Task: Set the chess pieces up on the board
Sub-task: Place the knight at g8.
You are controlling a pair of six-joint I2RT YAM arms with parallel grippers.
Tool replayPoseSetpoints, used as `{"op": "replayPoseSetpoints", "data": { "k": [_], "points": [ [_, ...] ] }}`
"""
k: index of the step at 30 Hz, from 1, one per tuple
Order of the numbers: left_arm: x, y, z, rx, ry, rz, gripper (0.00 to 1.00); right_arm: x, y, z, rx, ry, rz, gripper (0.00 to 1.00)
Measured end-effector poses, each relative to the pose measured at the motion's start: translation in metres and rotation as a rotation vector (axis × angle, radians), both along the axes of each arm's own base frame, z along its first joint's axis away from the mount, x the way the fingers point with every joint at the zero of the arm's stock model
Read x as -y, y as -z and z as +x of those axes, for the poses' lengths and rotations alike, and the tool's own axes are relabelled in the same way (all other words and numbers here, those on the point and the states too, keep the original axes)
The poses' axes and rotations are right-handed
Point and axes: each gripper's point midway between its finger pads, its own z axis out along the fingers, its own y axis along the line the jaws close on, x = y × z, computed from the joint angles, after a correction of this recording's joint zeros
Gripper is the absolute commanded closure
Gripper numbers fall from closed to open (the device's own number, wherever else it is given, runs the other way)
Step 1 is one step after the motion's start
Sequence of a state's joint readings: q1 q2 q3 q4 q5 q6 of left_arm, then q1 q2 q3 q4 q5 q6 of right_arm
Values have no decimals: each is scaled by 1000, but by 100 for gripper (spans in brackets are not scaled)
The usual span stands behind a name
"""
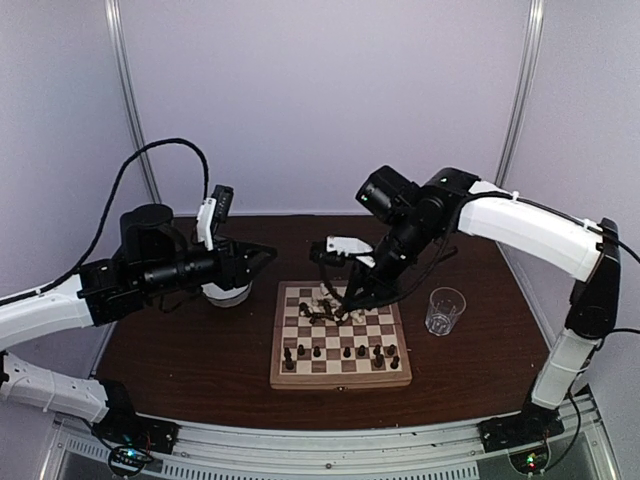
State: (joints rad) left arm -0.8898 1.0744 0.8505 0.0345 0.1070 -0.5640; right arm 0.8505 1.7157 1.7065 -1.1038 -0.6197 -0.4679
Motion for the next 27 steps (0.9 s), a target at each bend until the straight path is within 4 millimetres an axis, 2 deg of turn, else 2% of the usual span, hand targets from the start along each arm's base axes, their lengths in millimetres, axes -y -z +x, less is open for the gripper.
{"op": "replayPoseSetpoints", "data": {
  "k": [5, 9, 14, 19, 27],
  "points": [
    [-40, 1, 9, 38, -170, 77, 44, -23, 37, -11, 76, -106, -151, 100],
    [-55, 11, 12, 33, -233, 132, 44, -35, 63, -19, 118, -170, -242, 100],
    [-62, 23, 13, 15, -257, 178, 43, -53, 88, -25, 134, -226, -314, 100],
    [-64, 29, 14, 9, -265, 192, 43, -67, 112, -22, 132, -245, -377, 100],
    [-65, 35, 14, 3, -268, 203, 43, -79, 125, -21, 138, -259, -421, 100]
  ]
}}
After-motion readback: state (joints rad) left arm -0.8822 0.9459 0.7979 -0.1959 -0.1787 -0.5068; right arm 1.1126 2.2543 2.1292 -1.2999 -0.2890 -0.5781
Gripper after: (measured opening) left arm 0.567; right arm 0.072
